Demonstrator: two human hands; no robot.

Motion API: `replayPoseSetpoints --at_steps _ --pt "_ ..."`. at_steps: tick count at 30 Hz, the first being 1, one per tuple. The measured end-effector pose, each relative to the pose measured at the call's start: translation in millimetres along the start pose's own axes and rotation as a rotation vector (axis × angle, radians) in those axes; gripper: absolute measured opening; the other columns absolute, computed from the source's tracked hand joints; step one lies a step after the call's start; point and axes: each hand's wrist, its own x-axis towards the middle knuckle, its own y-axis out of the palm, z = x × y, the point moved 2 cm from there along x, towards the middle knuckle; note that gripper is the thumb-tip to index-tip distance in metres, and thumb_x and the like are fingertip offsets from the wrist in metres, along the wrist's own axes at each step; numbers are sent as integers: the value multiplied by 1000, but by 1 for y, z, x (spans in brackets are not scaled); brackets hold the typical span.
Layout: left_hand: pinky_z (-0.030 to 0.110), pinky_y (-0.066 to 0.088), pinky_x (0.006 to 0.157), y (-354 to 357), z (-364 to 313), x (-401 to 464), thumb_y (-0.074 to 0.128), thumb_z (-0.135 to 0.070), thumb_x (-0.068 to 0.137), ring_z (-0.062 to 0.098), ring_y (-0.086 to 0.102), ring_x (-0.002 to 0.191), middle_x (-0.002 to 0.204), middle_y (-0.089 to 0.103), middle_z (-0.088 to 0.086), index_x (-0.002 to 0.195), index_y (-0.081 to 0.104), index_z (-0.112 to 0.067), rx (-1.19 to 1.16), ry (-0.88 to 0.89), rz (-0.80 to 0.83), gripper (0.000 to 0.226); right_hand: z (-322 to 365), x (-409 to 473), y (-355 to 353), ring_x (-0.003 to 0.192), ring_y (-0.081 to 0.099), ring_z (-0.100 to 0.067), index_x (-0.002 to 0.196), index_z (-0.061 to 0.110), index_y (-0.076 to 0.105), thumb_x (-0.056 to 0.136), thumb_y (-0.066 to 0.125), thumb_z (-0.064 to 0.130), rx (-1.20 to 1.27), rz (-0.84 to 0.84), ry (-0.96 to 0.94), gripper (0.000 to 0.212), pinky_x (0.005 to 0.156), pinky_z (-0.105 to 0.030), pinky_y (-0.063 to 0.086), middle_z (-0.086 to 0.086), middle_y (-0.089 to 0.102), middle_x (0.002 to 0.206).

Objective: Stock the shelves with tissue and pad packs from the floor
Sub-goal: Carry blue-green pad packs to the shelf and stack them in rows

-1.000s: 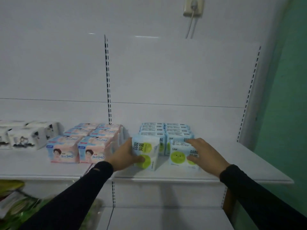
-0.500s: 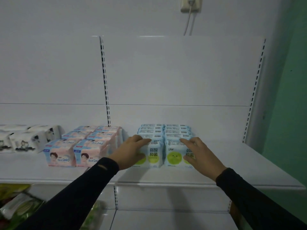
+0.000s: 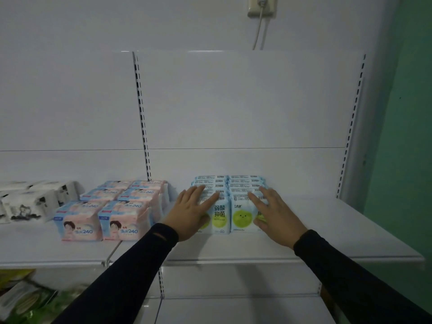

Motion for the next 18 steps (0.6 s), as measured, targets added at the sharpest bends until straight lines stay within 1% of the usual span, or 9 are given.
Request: replayPoseSetpoints --at_steps 2,4,5,7,8,11,13,15,18 --pt "47 11 116 -2 0 -2 54 -37 93 35 12 144 157 15 16 147 -4 -39 -25 -18 4 80 0 -2 -5 147 -3 -29 152 32 5 96 49 42 -4 -3 16 72 119 -41 12 -5 -2 160" --pt "42 8 117 -11 -2 -6 53 -39 93 32 13 144 156 18 13 152 8 -31 -77 -19 -43 75 3 -8 -12 146 4 -29 152 29 12 95 50 43 38 -43 30 70 119 -40 14 -8 6 160" --pt "41 12 116 -17 -4 -8 52 -40 93 32 19 142 154 25 13 151 17 -25 -121 -6 -82 69 4 -12 -17 145 10 -28 151 26 18 95 51 42 56 -79 33 67 118 -40 17 -9 13 158" --pt "43 29 113 -29 -12 -13 45 -44 92 31 38 132 141 45 13 144 39 -16 -210 30 -154 59 6 -24 -25 141 24 -28 148 19 32 94 51 43 94 -165 44 62 115 -38 25 -13 27 153" --pt "41 36 108 -33 -18 -14 42 -46 91 30 45 125 133 52 12 138 48 -13 -254 50 -185 57 6 -32 -28 137 31 -29 145 16 37 93 49 45 114 -209 56 61 112 -37 28 -15 33 149" --pt "32 37 102 -41 -45 -17 41 -48 91 24 52 116 122 60 7 127 58 -11 -416 100 -228 54 3 -64 -36 128 44 -31 138 12 47 91 43 49 108 -312 103 61 104 -43 42 -17 45 140" --pt "29 38 99 -38 -71 -17 44 -48 92 20 52 114 119 62 5 124 60 -12 -503 166 -239 52 1 -95 -45 126 46 -31 137 12 49 92 45 47 58 -365 168 58 102 -43 44 -16 47 138" --pt "25 37 98 -29 -104 -19 48 -45 92 20 53 113 116 63 6 121 62 -10 -581 258 -234 47 -1 -138 -54 127 45 -31 139 13 47 93 45 46 -5 -387 270 57 103 -40 41 -16 46 139" --pt "19 31 98 -7 -162 -25 53 -38 93 23 55 109 112 65 10 116 65 -7 -690 370 -187 41 -2 -221 -70 126 44 -32 142 13 41 93 47 43 -147 -357 428 58 105 -40 38 -18 45 138"
